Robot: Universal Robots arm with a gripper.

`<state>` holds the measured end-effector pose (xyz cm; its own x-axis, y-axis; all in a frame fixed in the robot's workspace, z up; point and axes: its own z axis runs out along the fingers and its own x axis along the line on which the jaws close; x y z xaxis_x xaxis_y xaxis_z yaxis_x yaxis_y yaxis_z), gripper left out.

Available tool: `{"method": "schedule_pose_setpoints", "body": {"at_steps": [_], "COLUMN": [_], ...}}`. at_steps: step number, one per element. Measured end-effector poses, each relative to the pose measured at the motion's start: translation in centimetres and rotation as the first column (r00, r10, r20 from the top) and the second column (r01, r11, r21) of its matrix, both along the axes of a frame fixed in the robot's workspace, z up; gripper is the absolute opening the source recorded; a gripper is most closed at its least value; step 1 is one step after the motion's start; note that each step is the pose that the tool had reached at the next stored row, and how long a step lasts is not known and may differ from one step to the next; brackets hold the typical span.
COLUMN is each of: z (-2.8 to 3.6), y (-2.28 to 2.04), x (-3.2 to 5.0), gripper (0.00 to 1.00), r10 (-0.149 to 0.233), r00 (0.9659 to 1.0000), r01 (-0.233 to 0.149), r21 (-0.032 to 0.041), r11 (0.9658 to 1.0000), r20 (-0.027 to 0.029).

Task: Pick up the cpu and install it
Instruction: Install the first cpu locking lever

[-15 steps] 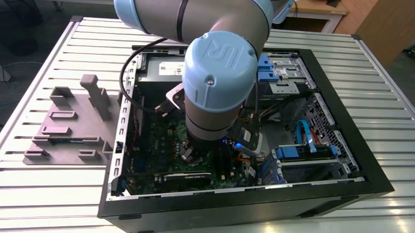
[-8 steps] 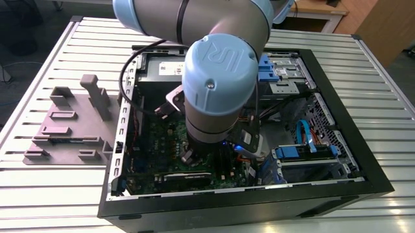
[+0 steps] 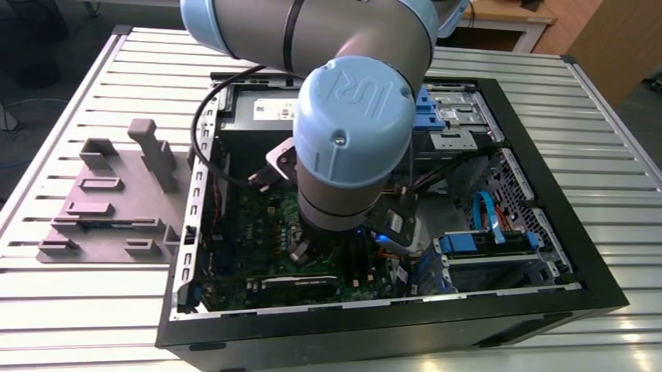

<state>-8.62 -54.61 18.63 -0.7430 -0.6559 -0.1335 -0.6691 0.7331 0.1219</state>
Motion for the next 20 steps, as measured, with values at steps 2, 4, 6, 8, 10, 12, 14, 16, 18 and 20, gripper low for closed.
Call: {"method": "schedule_pose_setpoints", "body": {"at_steps": [2,4,6,8,10,12,14,16,18,20], "z": [-0.02,-0.06,-0.07,-0.07,-0.08,-0.09,-0.08,-0.08,-0.08,-0.07], "y": [0.01,0.00,0.00,0.00,-0.04,-0.16,-0.31,-0.44,-0.56,-0.67], "x": [0.28,0.44,0.46,0.45,0.44,0.45,0.45,0.45,0.45,0.44], "gripper": [0.11,0.11,0.11,0.11,0.11,0.11,0.11,0.11,0.11,0.11], "r10": [0.000,0.001,0.001,0.000,0.000,0.000,0.000,0.000,0.000,0.000], "r00": [1.0000,1.0000,1.0000,1.0000,1.0000,1.0000,1.0000,1.0000,1.0000,1.0000], "r01": [0.000,-0.001,-0.001,0.000,0.000,0.000,0.000,0.000,0.000,0.000], "r21": [0.0007,0.0007,0.0006,0.0004,0.0010,0.0013,0.0009,0.0009,0.0007,0.0007], "r11": [1.0000,1.0000,1.0000,1.0000,1.0000,1.0000,1.0000,1.0000,1.0000,1.0000], "r20": [0.0002,0.0007,0.0006,0.0004,0.0005,0.0005,0.0005,0.0005,0.0004,0.0004]}}
